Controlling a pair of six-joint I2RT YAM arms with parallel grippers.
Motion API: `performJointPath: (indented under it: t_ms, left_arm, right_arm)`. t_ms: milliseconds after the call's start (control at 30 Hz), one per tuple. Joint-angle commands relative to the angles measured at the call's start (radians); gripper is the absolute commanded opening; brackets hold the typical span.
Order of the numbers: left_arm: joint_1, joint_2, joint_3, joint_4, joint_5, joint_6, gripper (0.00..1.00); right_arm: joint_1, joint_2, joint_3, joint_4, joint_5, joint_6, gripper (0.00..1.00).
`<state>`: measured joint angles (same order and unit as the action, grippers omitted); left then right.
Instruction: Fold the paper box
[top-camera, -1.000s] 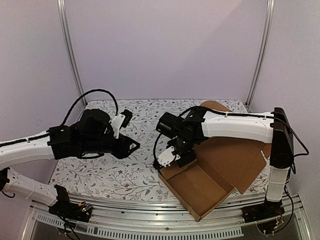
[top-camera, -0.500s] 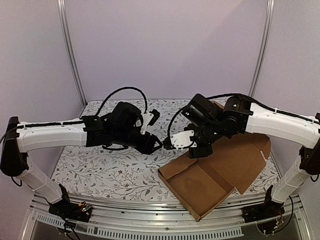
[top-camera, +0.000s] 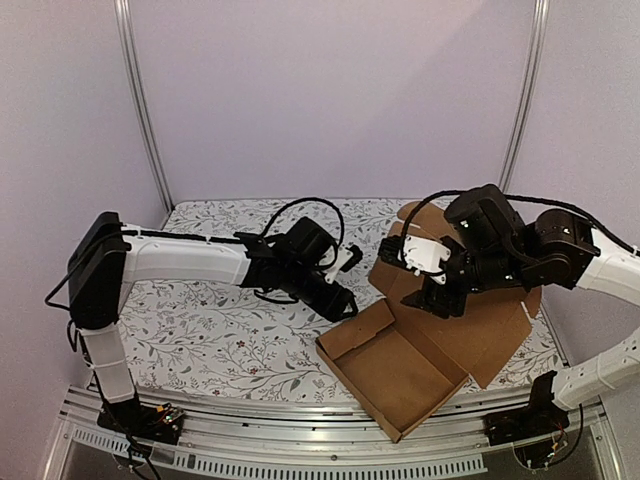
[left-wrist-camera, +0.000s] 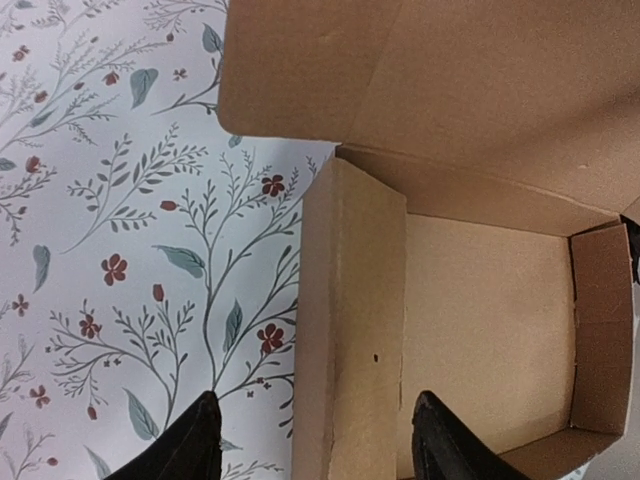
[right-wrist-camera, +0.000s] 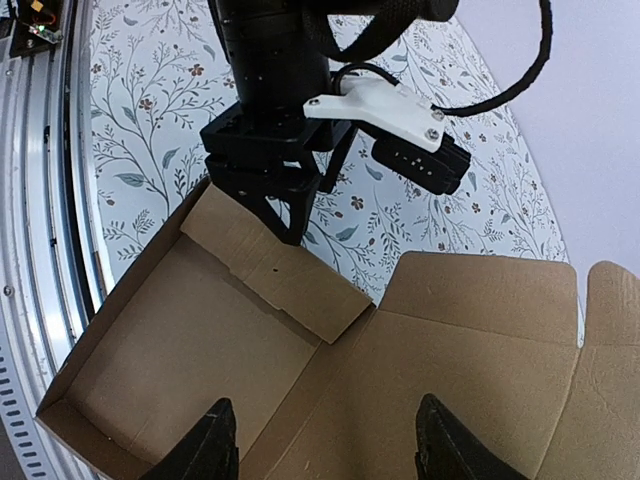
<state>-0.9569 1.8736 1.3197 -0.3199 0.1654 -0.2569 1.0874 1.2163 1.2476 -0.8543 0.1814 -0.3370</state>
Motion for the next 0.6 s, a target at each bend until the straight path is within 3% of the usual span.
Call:
performJointPath:
  t_ms: [0,267,567]
  left_arm:
    - [0.009,0.062,0.065,-0.042,0.016,0.03,0.63]
    - [-0.014,0.149,0.134,-0.104,-0.015,0.05,0.58]
    - [-0.028,0.219,0.179,-0.146,-0.032,0.053,0.42]
  right_arm:
    - [0.007,-0.061,-0.049,0.071,0.0,0.086,0.61]
    - [0.005,-0.057,-0.062,0.086,-0.008,0.093,0.61]
    - [0.006,-0.04,-0.067,0.094,-0.02,0.09,0.61]
